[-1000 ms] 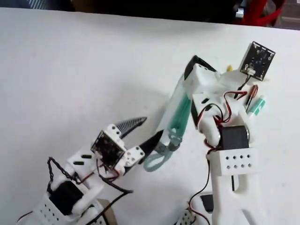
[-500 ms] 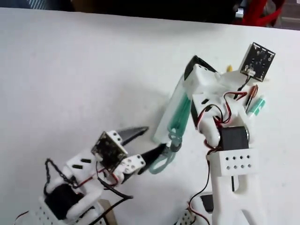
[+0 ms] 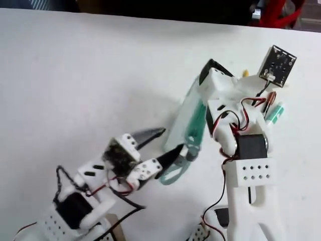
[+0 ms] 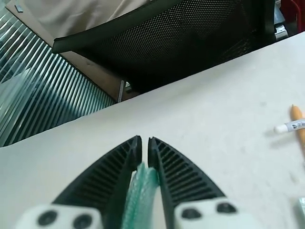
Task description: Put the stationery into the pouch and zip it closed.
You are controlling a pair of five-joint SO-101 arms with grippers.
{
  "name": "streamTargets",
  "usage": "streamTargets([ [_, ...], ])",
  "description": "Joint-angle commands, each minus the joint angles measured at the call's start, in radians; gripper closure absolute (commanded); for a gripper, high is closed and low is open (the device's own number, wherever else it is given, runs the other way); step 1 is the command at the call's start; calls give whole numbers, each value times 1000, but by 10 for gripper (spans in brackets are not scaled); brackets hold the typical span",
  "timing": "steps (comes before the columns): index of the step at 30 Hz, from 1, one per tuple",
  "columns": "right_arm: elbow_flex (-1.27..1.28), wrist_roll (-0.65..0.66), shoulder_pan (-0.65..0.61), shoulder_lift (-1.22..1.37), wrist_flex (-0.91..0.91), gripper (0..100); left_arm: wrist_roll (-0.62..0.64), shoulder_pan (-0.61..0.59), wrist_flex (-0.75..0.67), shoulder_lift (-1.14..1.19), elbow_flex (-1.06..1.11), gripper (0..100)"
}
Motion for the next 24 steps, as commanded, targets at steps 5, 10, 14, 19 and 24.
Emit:
streamTargets([
  [5,31,14,-8,19,4,975,43,62,2,237,-167,812],
  [10,31,14,-8,19,4,975,55,70,106,165,-178,808],
  [14,31,14,-8,19,4,975,55,56,-28,154,-130,811],
  [19,31,14,-8,19,7,975,64,27,-216,208,-48,832],
  [24,31,14,-10,19,8,975,64,28,-252,354,-101,847],
])
